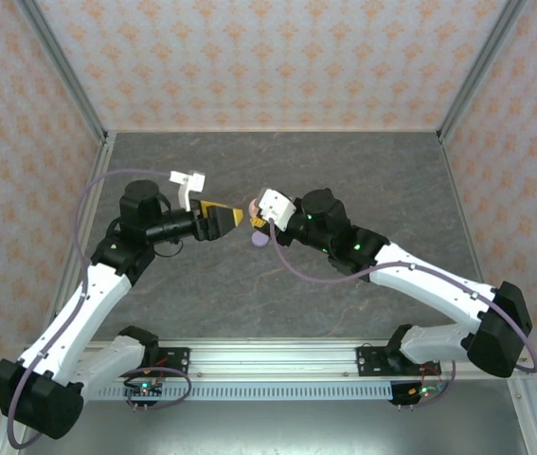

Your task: Insert the wireless bluetooth earbuds into the charging case

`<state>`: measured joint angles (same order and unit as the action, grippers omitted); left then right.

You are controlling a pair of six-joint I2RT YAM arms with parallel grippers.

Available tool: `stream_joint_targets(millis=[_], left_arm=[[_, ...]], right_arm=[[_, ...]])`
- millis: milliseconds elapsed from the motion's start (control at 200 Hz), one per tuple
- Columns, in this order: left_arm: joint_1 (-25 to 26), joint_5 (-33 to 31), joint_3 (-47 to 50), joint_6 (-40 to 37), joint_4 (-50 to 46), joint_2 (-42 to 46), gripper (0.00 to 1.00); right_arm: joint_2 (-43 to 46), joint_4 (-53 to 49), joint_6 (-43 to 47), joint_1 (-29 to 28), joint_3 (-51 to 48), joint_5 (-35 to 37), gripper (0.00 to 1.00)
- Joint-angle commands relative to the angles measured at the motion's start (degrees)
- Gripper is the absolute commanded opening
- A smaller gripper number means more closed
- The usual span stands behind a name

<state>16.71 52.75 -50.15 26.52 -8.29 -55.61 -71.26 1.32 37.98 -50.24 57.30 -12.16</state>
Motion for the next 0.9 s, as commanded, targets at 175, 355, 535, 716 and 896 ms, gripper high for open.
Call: stream_joint_targets(millis=[175, 355, 535, 716, 896], left_arm=[[3.62, 2.07, -4.01, -1.67, 1.01, -4.43, 0.73], [5.57, 1.66, -5.71, -3.16, -0.64, -7.25, 0.59], [6.23, 1.48, -6.1, -3.6, -0.89, -8.77, 0.39], [6.32, 0.82, -6.36, -4.4, -2.19, -9.2, 0.25], [6.49, -0.91, -5.79, -4.92, -1.83, -8.44, 0.18]], right_arm=[[1.65, 2.11, 3.29, -1.25, -0.47, -0.41, 0.41], [1.22, 1.36, 3.59, -1.43, 0.28, -0.58, 0.41], [0.65, 1.19, 3.69, -1.39, 0.63, -0.67, 0.42], [0.3, 0.36, 3.49, -1.43, 0.88, -0.49, 0.43], [0.93, -2.3, 1.59, -1.35, 1.68, -0.38, 0.58]])
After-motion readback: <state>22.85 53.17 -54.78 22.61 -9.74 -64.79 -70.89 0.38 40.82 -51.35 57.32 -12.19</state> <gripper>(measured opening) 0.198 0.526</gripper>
